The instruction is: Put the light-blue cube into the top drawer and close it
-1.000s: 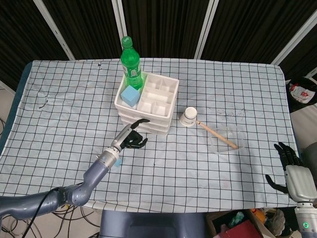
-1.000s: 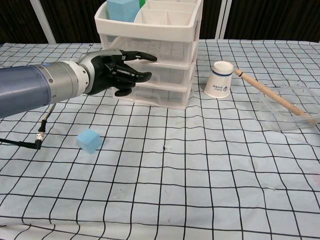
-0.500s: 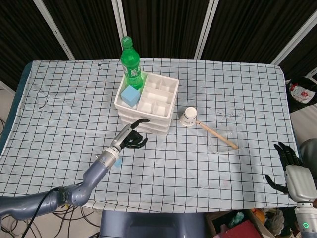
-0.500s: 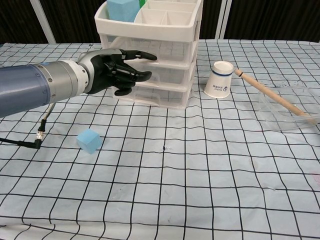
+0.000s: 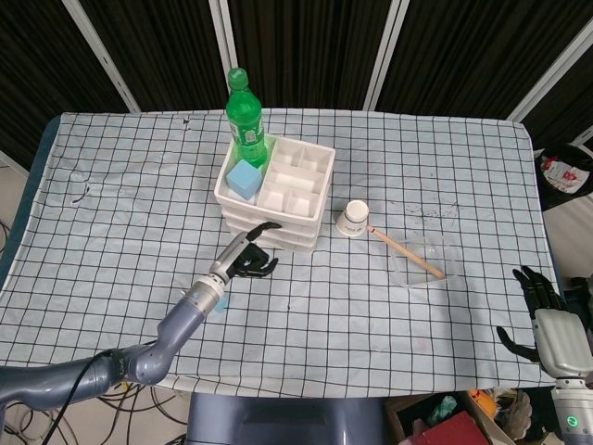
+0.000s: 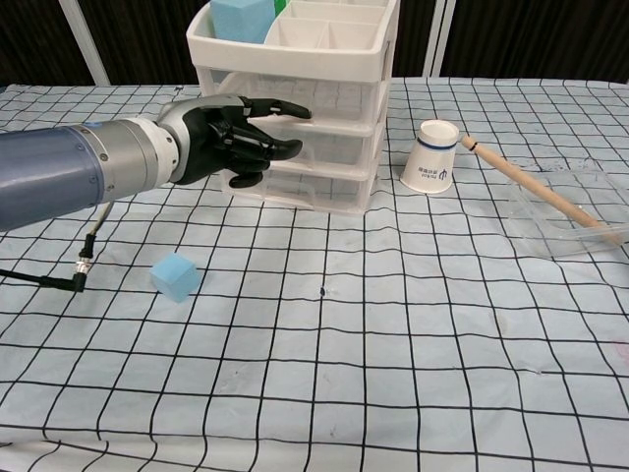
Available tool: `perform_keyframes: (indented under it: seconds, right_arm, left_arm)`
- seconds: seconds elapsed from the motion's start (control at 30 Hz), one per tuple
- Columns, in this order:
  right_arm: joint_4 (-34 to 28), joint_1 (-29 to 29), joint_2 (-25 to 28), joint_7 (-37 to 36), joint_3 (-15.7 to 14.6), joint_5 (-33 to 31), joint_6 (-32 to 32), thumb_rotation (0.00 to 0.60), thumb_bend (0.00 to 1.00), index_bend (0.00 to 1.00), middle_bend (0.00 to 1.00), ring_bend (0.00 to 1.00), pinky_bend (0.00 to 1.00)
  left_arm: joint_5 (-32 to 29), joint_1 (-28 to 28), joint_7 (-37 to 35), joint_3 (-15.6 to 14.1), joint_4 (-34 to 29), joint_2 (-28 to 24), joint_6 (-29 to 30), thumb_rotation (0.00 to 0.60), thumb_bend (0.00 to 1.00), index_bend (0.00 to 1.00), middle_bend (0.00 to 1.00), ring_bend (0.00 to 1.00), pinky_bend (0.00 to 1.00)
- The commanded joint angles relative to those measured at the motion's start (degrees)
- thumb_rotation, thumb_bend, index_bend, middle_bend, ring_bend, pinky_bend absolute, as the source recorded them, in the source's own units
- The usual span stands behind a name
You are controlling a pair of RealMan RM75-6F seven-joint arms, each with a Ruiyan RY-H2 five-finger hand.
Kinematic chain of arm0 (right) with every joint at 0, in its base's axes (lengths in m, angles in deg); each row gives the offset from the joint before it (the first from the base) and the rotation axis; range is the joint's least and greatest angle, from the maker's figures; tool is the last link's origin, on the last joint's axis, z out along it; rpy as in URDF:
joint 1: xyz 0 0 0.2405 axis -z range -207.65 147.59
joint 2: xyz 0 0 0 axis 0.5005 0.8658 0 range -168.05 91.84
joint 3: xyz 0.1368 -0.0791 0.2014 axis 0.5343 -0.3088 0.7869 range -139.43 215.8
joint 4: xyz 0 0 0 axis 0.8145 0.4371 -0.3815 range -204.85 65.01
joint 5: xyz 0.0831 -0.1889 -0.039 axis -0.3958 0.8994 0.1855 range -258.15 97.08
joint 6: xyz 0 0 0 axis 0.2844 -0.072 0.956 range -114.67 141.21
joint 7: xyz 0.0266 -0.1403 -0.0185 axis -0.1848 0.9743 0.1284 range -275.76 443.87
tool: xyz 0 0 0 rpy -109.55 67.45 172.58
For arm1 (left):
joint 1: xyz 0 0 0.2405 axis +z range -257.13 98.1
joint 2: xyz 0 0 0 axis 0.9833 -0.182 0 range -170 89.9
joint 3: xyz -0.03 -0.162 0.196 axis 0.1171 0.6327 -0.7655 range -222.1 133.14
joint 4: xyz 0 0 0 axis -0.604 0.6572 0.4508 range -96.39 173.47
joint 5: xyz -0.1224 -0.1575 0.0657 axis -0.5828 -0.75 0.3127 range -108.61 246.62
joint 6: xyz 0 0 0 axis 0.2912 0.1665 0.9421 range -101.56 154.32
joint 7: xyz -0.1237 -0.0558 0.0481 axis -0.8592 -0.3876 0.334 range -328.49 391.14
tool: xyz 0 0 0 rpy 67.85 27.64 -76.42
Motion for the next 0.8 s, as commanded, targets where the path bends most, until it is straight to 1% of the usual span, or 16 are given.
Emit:
perform_keyframes:
  seconds: [0.03, 0.3, 0.6, 0.8]
  right_arm:
    - [-0.04, 0.02, 0.01, -0.08, 0.0, -0.07, 0.03, 0.6, 0.25, 0.04, 0.0, 0.0, 0.18]
    - [-0.12, 0.03, 0.05, -0.18, -0.01, -0.03, 0.03, 0.6, 0.25, 0.04, 0.0, 0.0, 0.18]
    - [-0.18, 0.05, 0.02, -0.12, -0.03, 0.01, -0.02, 0.6, 0.25, 0.04, 0.0, 0.0, 0.18]
    - [-0.27, 0.11, -0.05, 0.04, -0.11, 0.24, -0.21, 0.6, 0.25, 0.04, 0.0, 0.0, 0.18]
  left_arm:
    - [-0.03, -0.12, 0.07, -0.02, 0.24, 0.1, -0.1, 0.6, 0.44, 0.15, 0.99, 0.93, 0.88]
    - [-0.39, -0.43, 0.11, -0.04, 1.02, 0.45, -0.56, 0.6, 0.44, 0.16, 0.99, 0.93, 0.88]
    - [0.38, 0.61, -0.7, -0.33, -0.83, -0.72, -0.48, 0.6, 0.44, 0.21, 0.99, 0.93, 0.88]
    - [0.82, 1.05, -1.21, -0.67, -0.99, -1.34, -0.91, 0.6, 0.44, 0.23, 0.99, 0.94, 0.88]
